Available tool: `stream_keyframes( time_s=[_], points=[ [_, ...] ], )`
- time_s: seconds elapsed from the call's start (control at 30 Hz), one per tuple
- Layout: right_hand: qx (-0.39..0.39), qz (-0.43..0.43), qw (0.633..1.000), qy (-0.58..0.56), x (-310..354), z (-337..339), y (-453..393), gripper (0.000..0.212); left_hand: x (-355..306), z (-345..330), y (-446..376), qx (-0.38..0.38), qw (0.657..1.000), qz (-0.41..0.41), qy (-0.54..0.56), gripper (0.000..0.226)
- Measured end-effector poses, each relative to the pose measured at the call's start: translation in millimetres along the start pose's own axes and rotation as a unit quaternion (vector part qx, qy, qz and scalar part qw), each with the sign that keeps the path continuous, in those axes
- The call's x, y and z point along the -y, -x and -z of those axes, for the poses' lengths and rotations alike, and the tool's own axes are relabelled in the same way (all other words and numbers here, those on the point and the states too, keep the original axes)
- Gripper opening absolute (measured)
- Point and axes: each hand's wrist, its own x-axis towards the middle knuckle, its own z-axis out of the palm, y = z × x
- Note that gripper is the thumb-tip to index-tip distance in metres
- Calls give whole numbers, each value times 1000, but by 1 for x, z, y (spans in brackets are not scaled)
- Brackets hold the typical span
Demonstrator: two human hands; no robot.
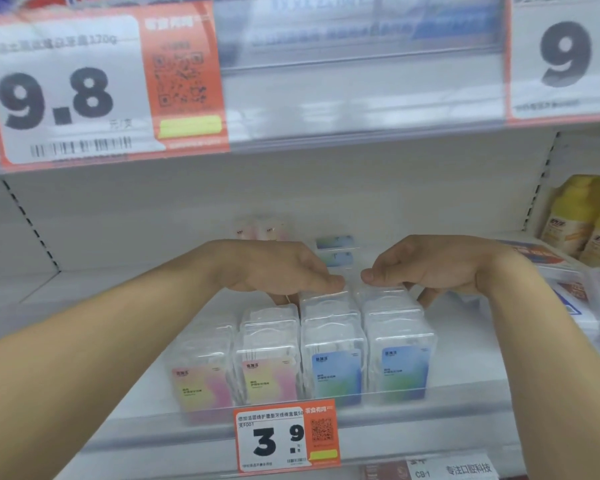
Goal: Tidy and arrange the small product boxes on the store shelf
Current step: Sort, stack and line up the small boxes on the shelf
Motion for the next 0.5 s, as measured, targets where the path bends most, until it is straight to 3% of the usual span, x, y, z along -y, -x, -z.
stream_keyframes(
  time_s=[0.23, 0.4, 0.5],
  points=[
    [26, 14, 999, -17, -1, 0, 3, 27, 2, -4, 2, 9, 998, -23, -51, 63],
    [32, 7, 999, -5, -1, -1, -1, 30, 4, -7, 3, -2, 997, -36, -73, 53],
    [15, 1, 1000, 8, 1, -2, -3, 31, 6, -6, 4, 10, 998, -25, -53, 58]
  ],
)
